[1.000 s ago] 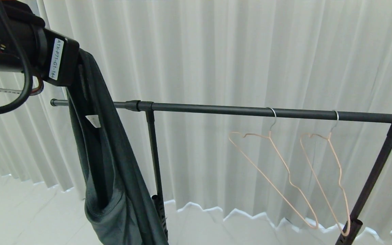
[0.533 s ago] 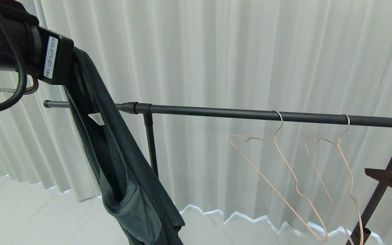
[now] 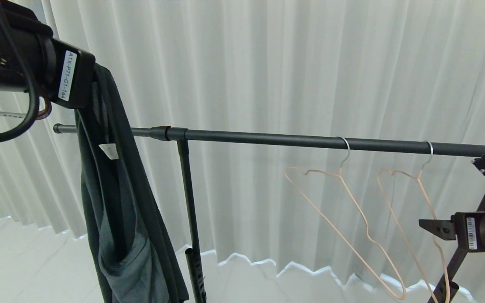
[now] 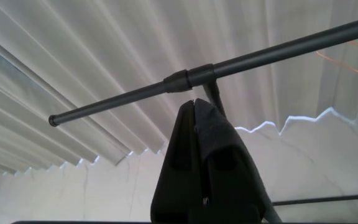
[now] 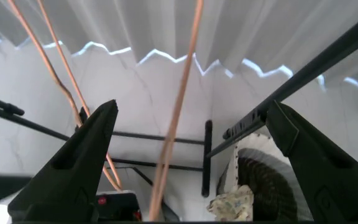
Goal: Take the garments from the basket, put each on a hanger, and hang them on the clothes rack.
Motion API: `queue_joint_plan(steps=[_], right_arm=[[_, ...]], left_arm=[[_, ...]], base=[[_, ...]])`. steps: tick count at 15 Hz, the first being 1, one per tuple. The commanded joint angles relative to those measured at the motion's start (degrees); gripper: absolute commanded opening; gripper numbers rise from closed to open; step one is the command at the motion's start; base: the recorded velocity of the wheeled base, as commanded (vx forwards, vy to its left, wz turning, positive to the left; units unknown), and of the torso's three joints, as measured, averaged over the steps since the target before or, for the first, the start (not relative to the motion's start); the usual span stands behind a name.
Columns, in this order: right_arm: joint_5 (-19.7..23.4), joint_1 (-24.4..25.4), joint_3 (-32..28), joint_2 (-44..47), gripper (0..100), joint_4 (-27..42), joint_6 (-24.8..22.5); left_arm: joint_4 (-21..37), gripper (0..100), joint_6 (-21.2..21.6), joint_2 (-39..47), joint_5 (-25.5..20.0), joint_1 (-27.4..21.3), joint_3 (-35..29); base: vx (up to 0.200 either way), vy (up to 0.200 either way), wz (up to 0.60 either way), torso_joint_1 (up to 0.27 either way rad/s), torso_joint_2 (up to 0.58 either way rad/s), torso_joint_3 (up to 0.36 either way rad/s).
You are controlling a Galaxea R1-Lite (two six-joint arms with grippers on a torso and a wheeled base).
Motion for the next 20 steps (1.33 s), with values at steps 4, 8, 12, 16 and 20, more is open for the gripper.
queue_joint_plan(steps=[4,8,12,16,20], right_arm=[[-1.9,2.6,-0.4,6.4,100,0.2,5.4],[-5.4,2.6,-1.0,11.1,100,0.2,9.8],[-5.6,1.6,-1.4,13.3,100,-0.1,10.2],[-5.7,1.1,-1.6,14.5,0,-0.4,10.6],[-5.7,0.6,-2.2,14.9,0,-0.3,10.8]], left_arm=[[-0.3,0,-0.8,0.0,-0.1,0.0,0.2],[-0.8,0,-1.7,-0.1,0.0,0.0,0.5],[-0.8,0,-1.7,-0.3,0.0,0.0,0.7],[-0.8,0,-1.7,-0.4,0.0,0.0,0.7],[-0.9,0,-1.7,-0.5,0.0,0.0,0.6]], base=[[0.0,0.0,0.0,0.0,0.0,0.0],[0.0,0.0,0.0,0.0,0.0,0.0],[0.0,0.0,0.0,0.0,0.0,0.0],[0.0,0.0,0.0,0.0,0.0,0.0],[0.0,0.0,0.0,0.0,0.0,0.0]])
